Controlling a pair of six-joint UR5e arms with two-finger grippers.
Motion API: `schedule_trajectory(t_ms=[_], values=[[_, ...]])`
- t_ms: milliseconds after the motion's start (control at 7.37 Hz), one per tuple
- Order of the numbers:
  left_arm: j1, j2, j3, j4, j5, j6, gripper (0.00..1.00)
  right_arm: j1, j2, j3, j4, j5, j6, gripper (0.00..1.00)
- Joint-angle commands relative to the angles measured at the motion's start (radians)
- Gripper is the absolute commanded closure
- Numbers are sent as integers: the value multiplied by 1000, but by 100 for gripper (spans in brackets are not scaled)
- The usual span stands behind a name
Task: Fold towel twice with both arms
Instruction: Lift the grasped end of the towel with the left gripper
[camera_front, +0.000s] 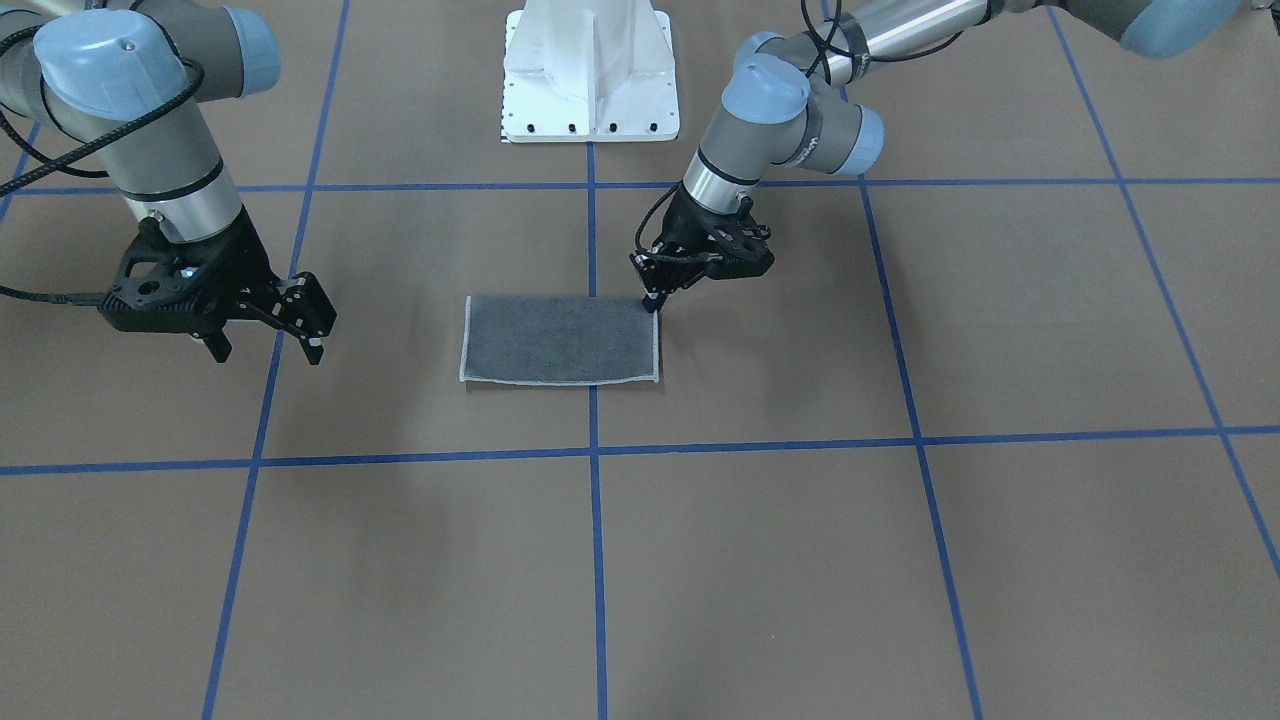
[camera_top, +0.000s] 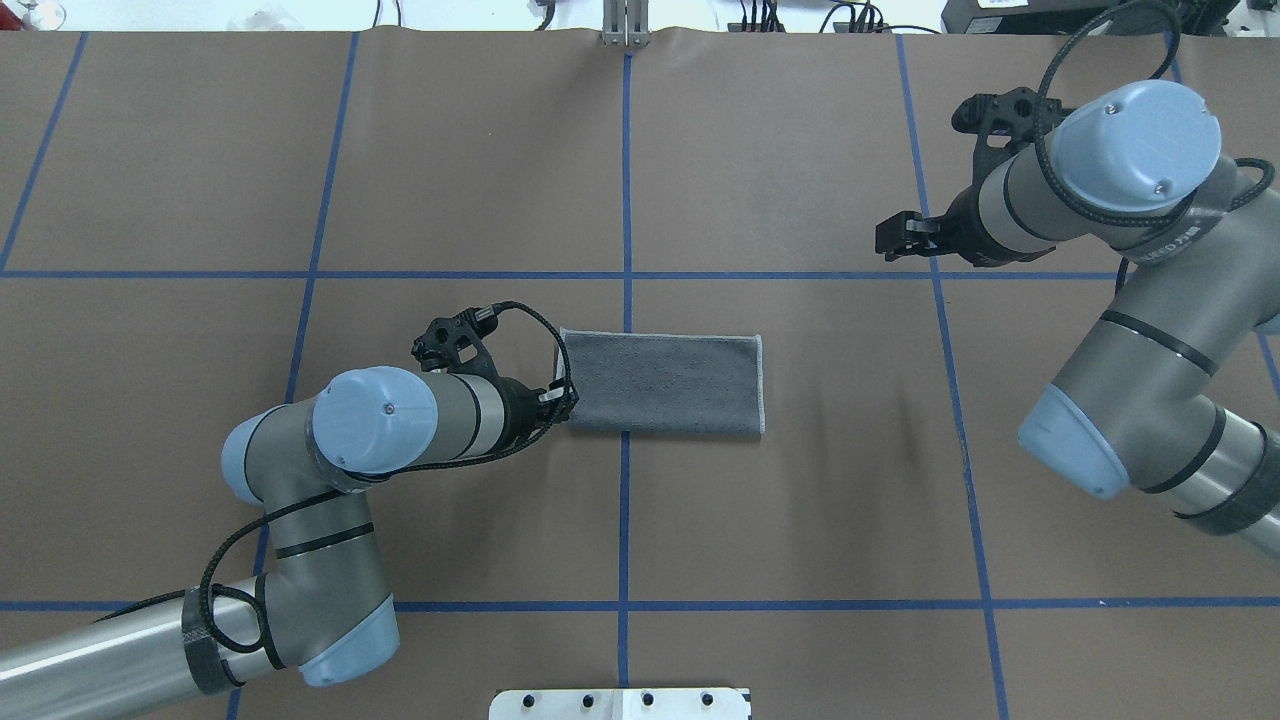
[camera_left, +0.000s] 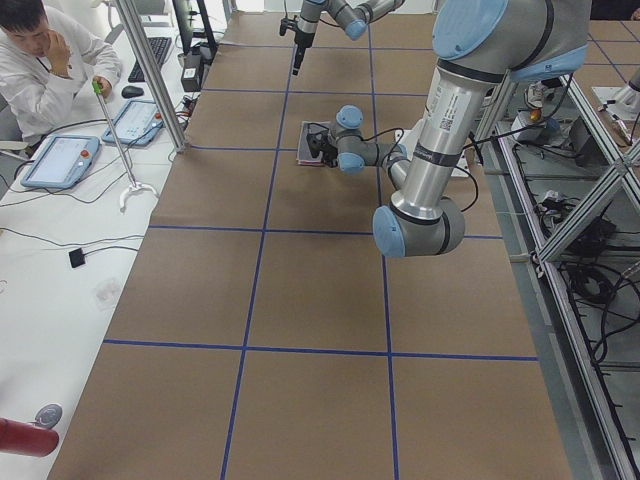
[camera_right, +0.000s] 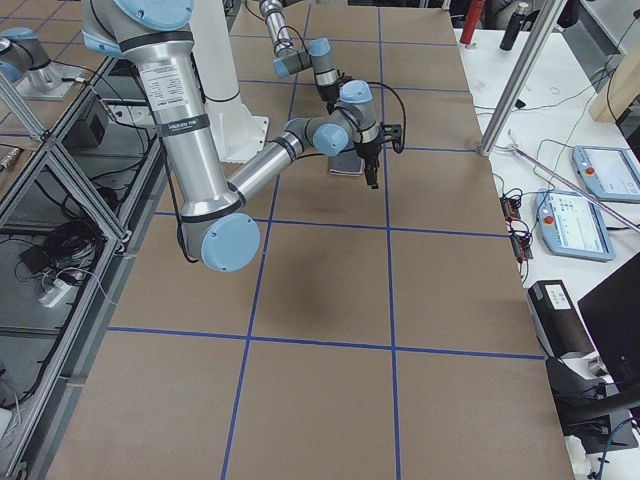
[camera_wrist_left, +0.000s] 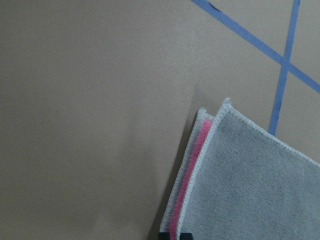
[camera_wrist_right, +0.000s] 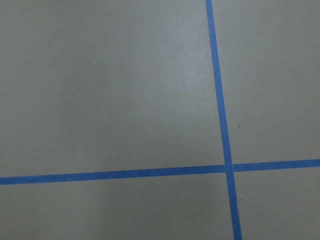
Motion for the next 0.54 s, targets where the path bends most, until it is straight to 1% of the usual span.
schedule_trajectory(t_ms=[0,136,407], values=[[-22,98,-111,5,-7,38,100,0,-7,-2,1,0,-2,0],[-33,146,-142,6,3,99,100,0,-7,-1,2,0,-2,0],[-77,185,-167,7,9,121,100,0,-7,2,2,0,-2,0]])
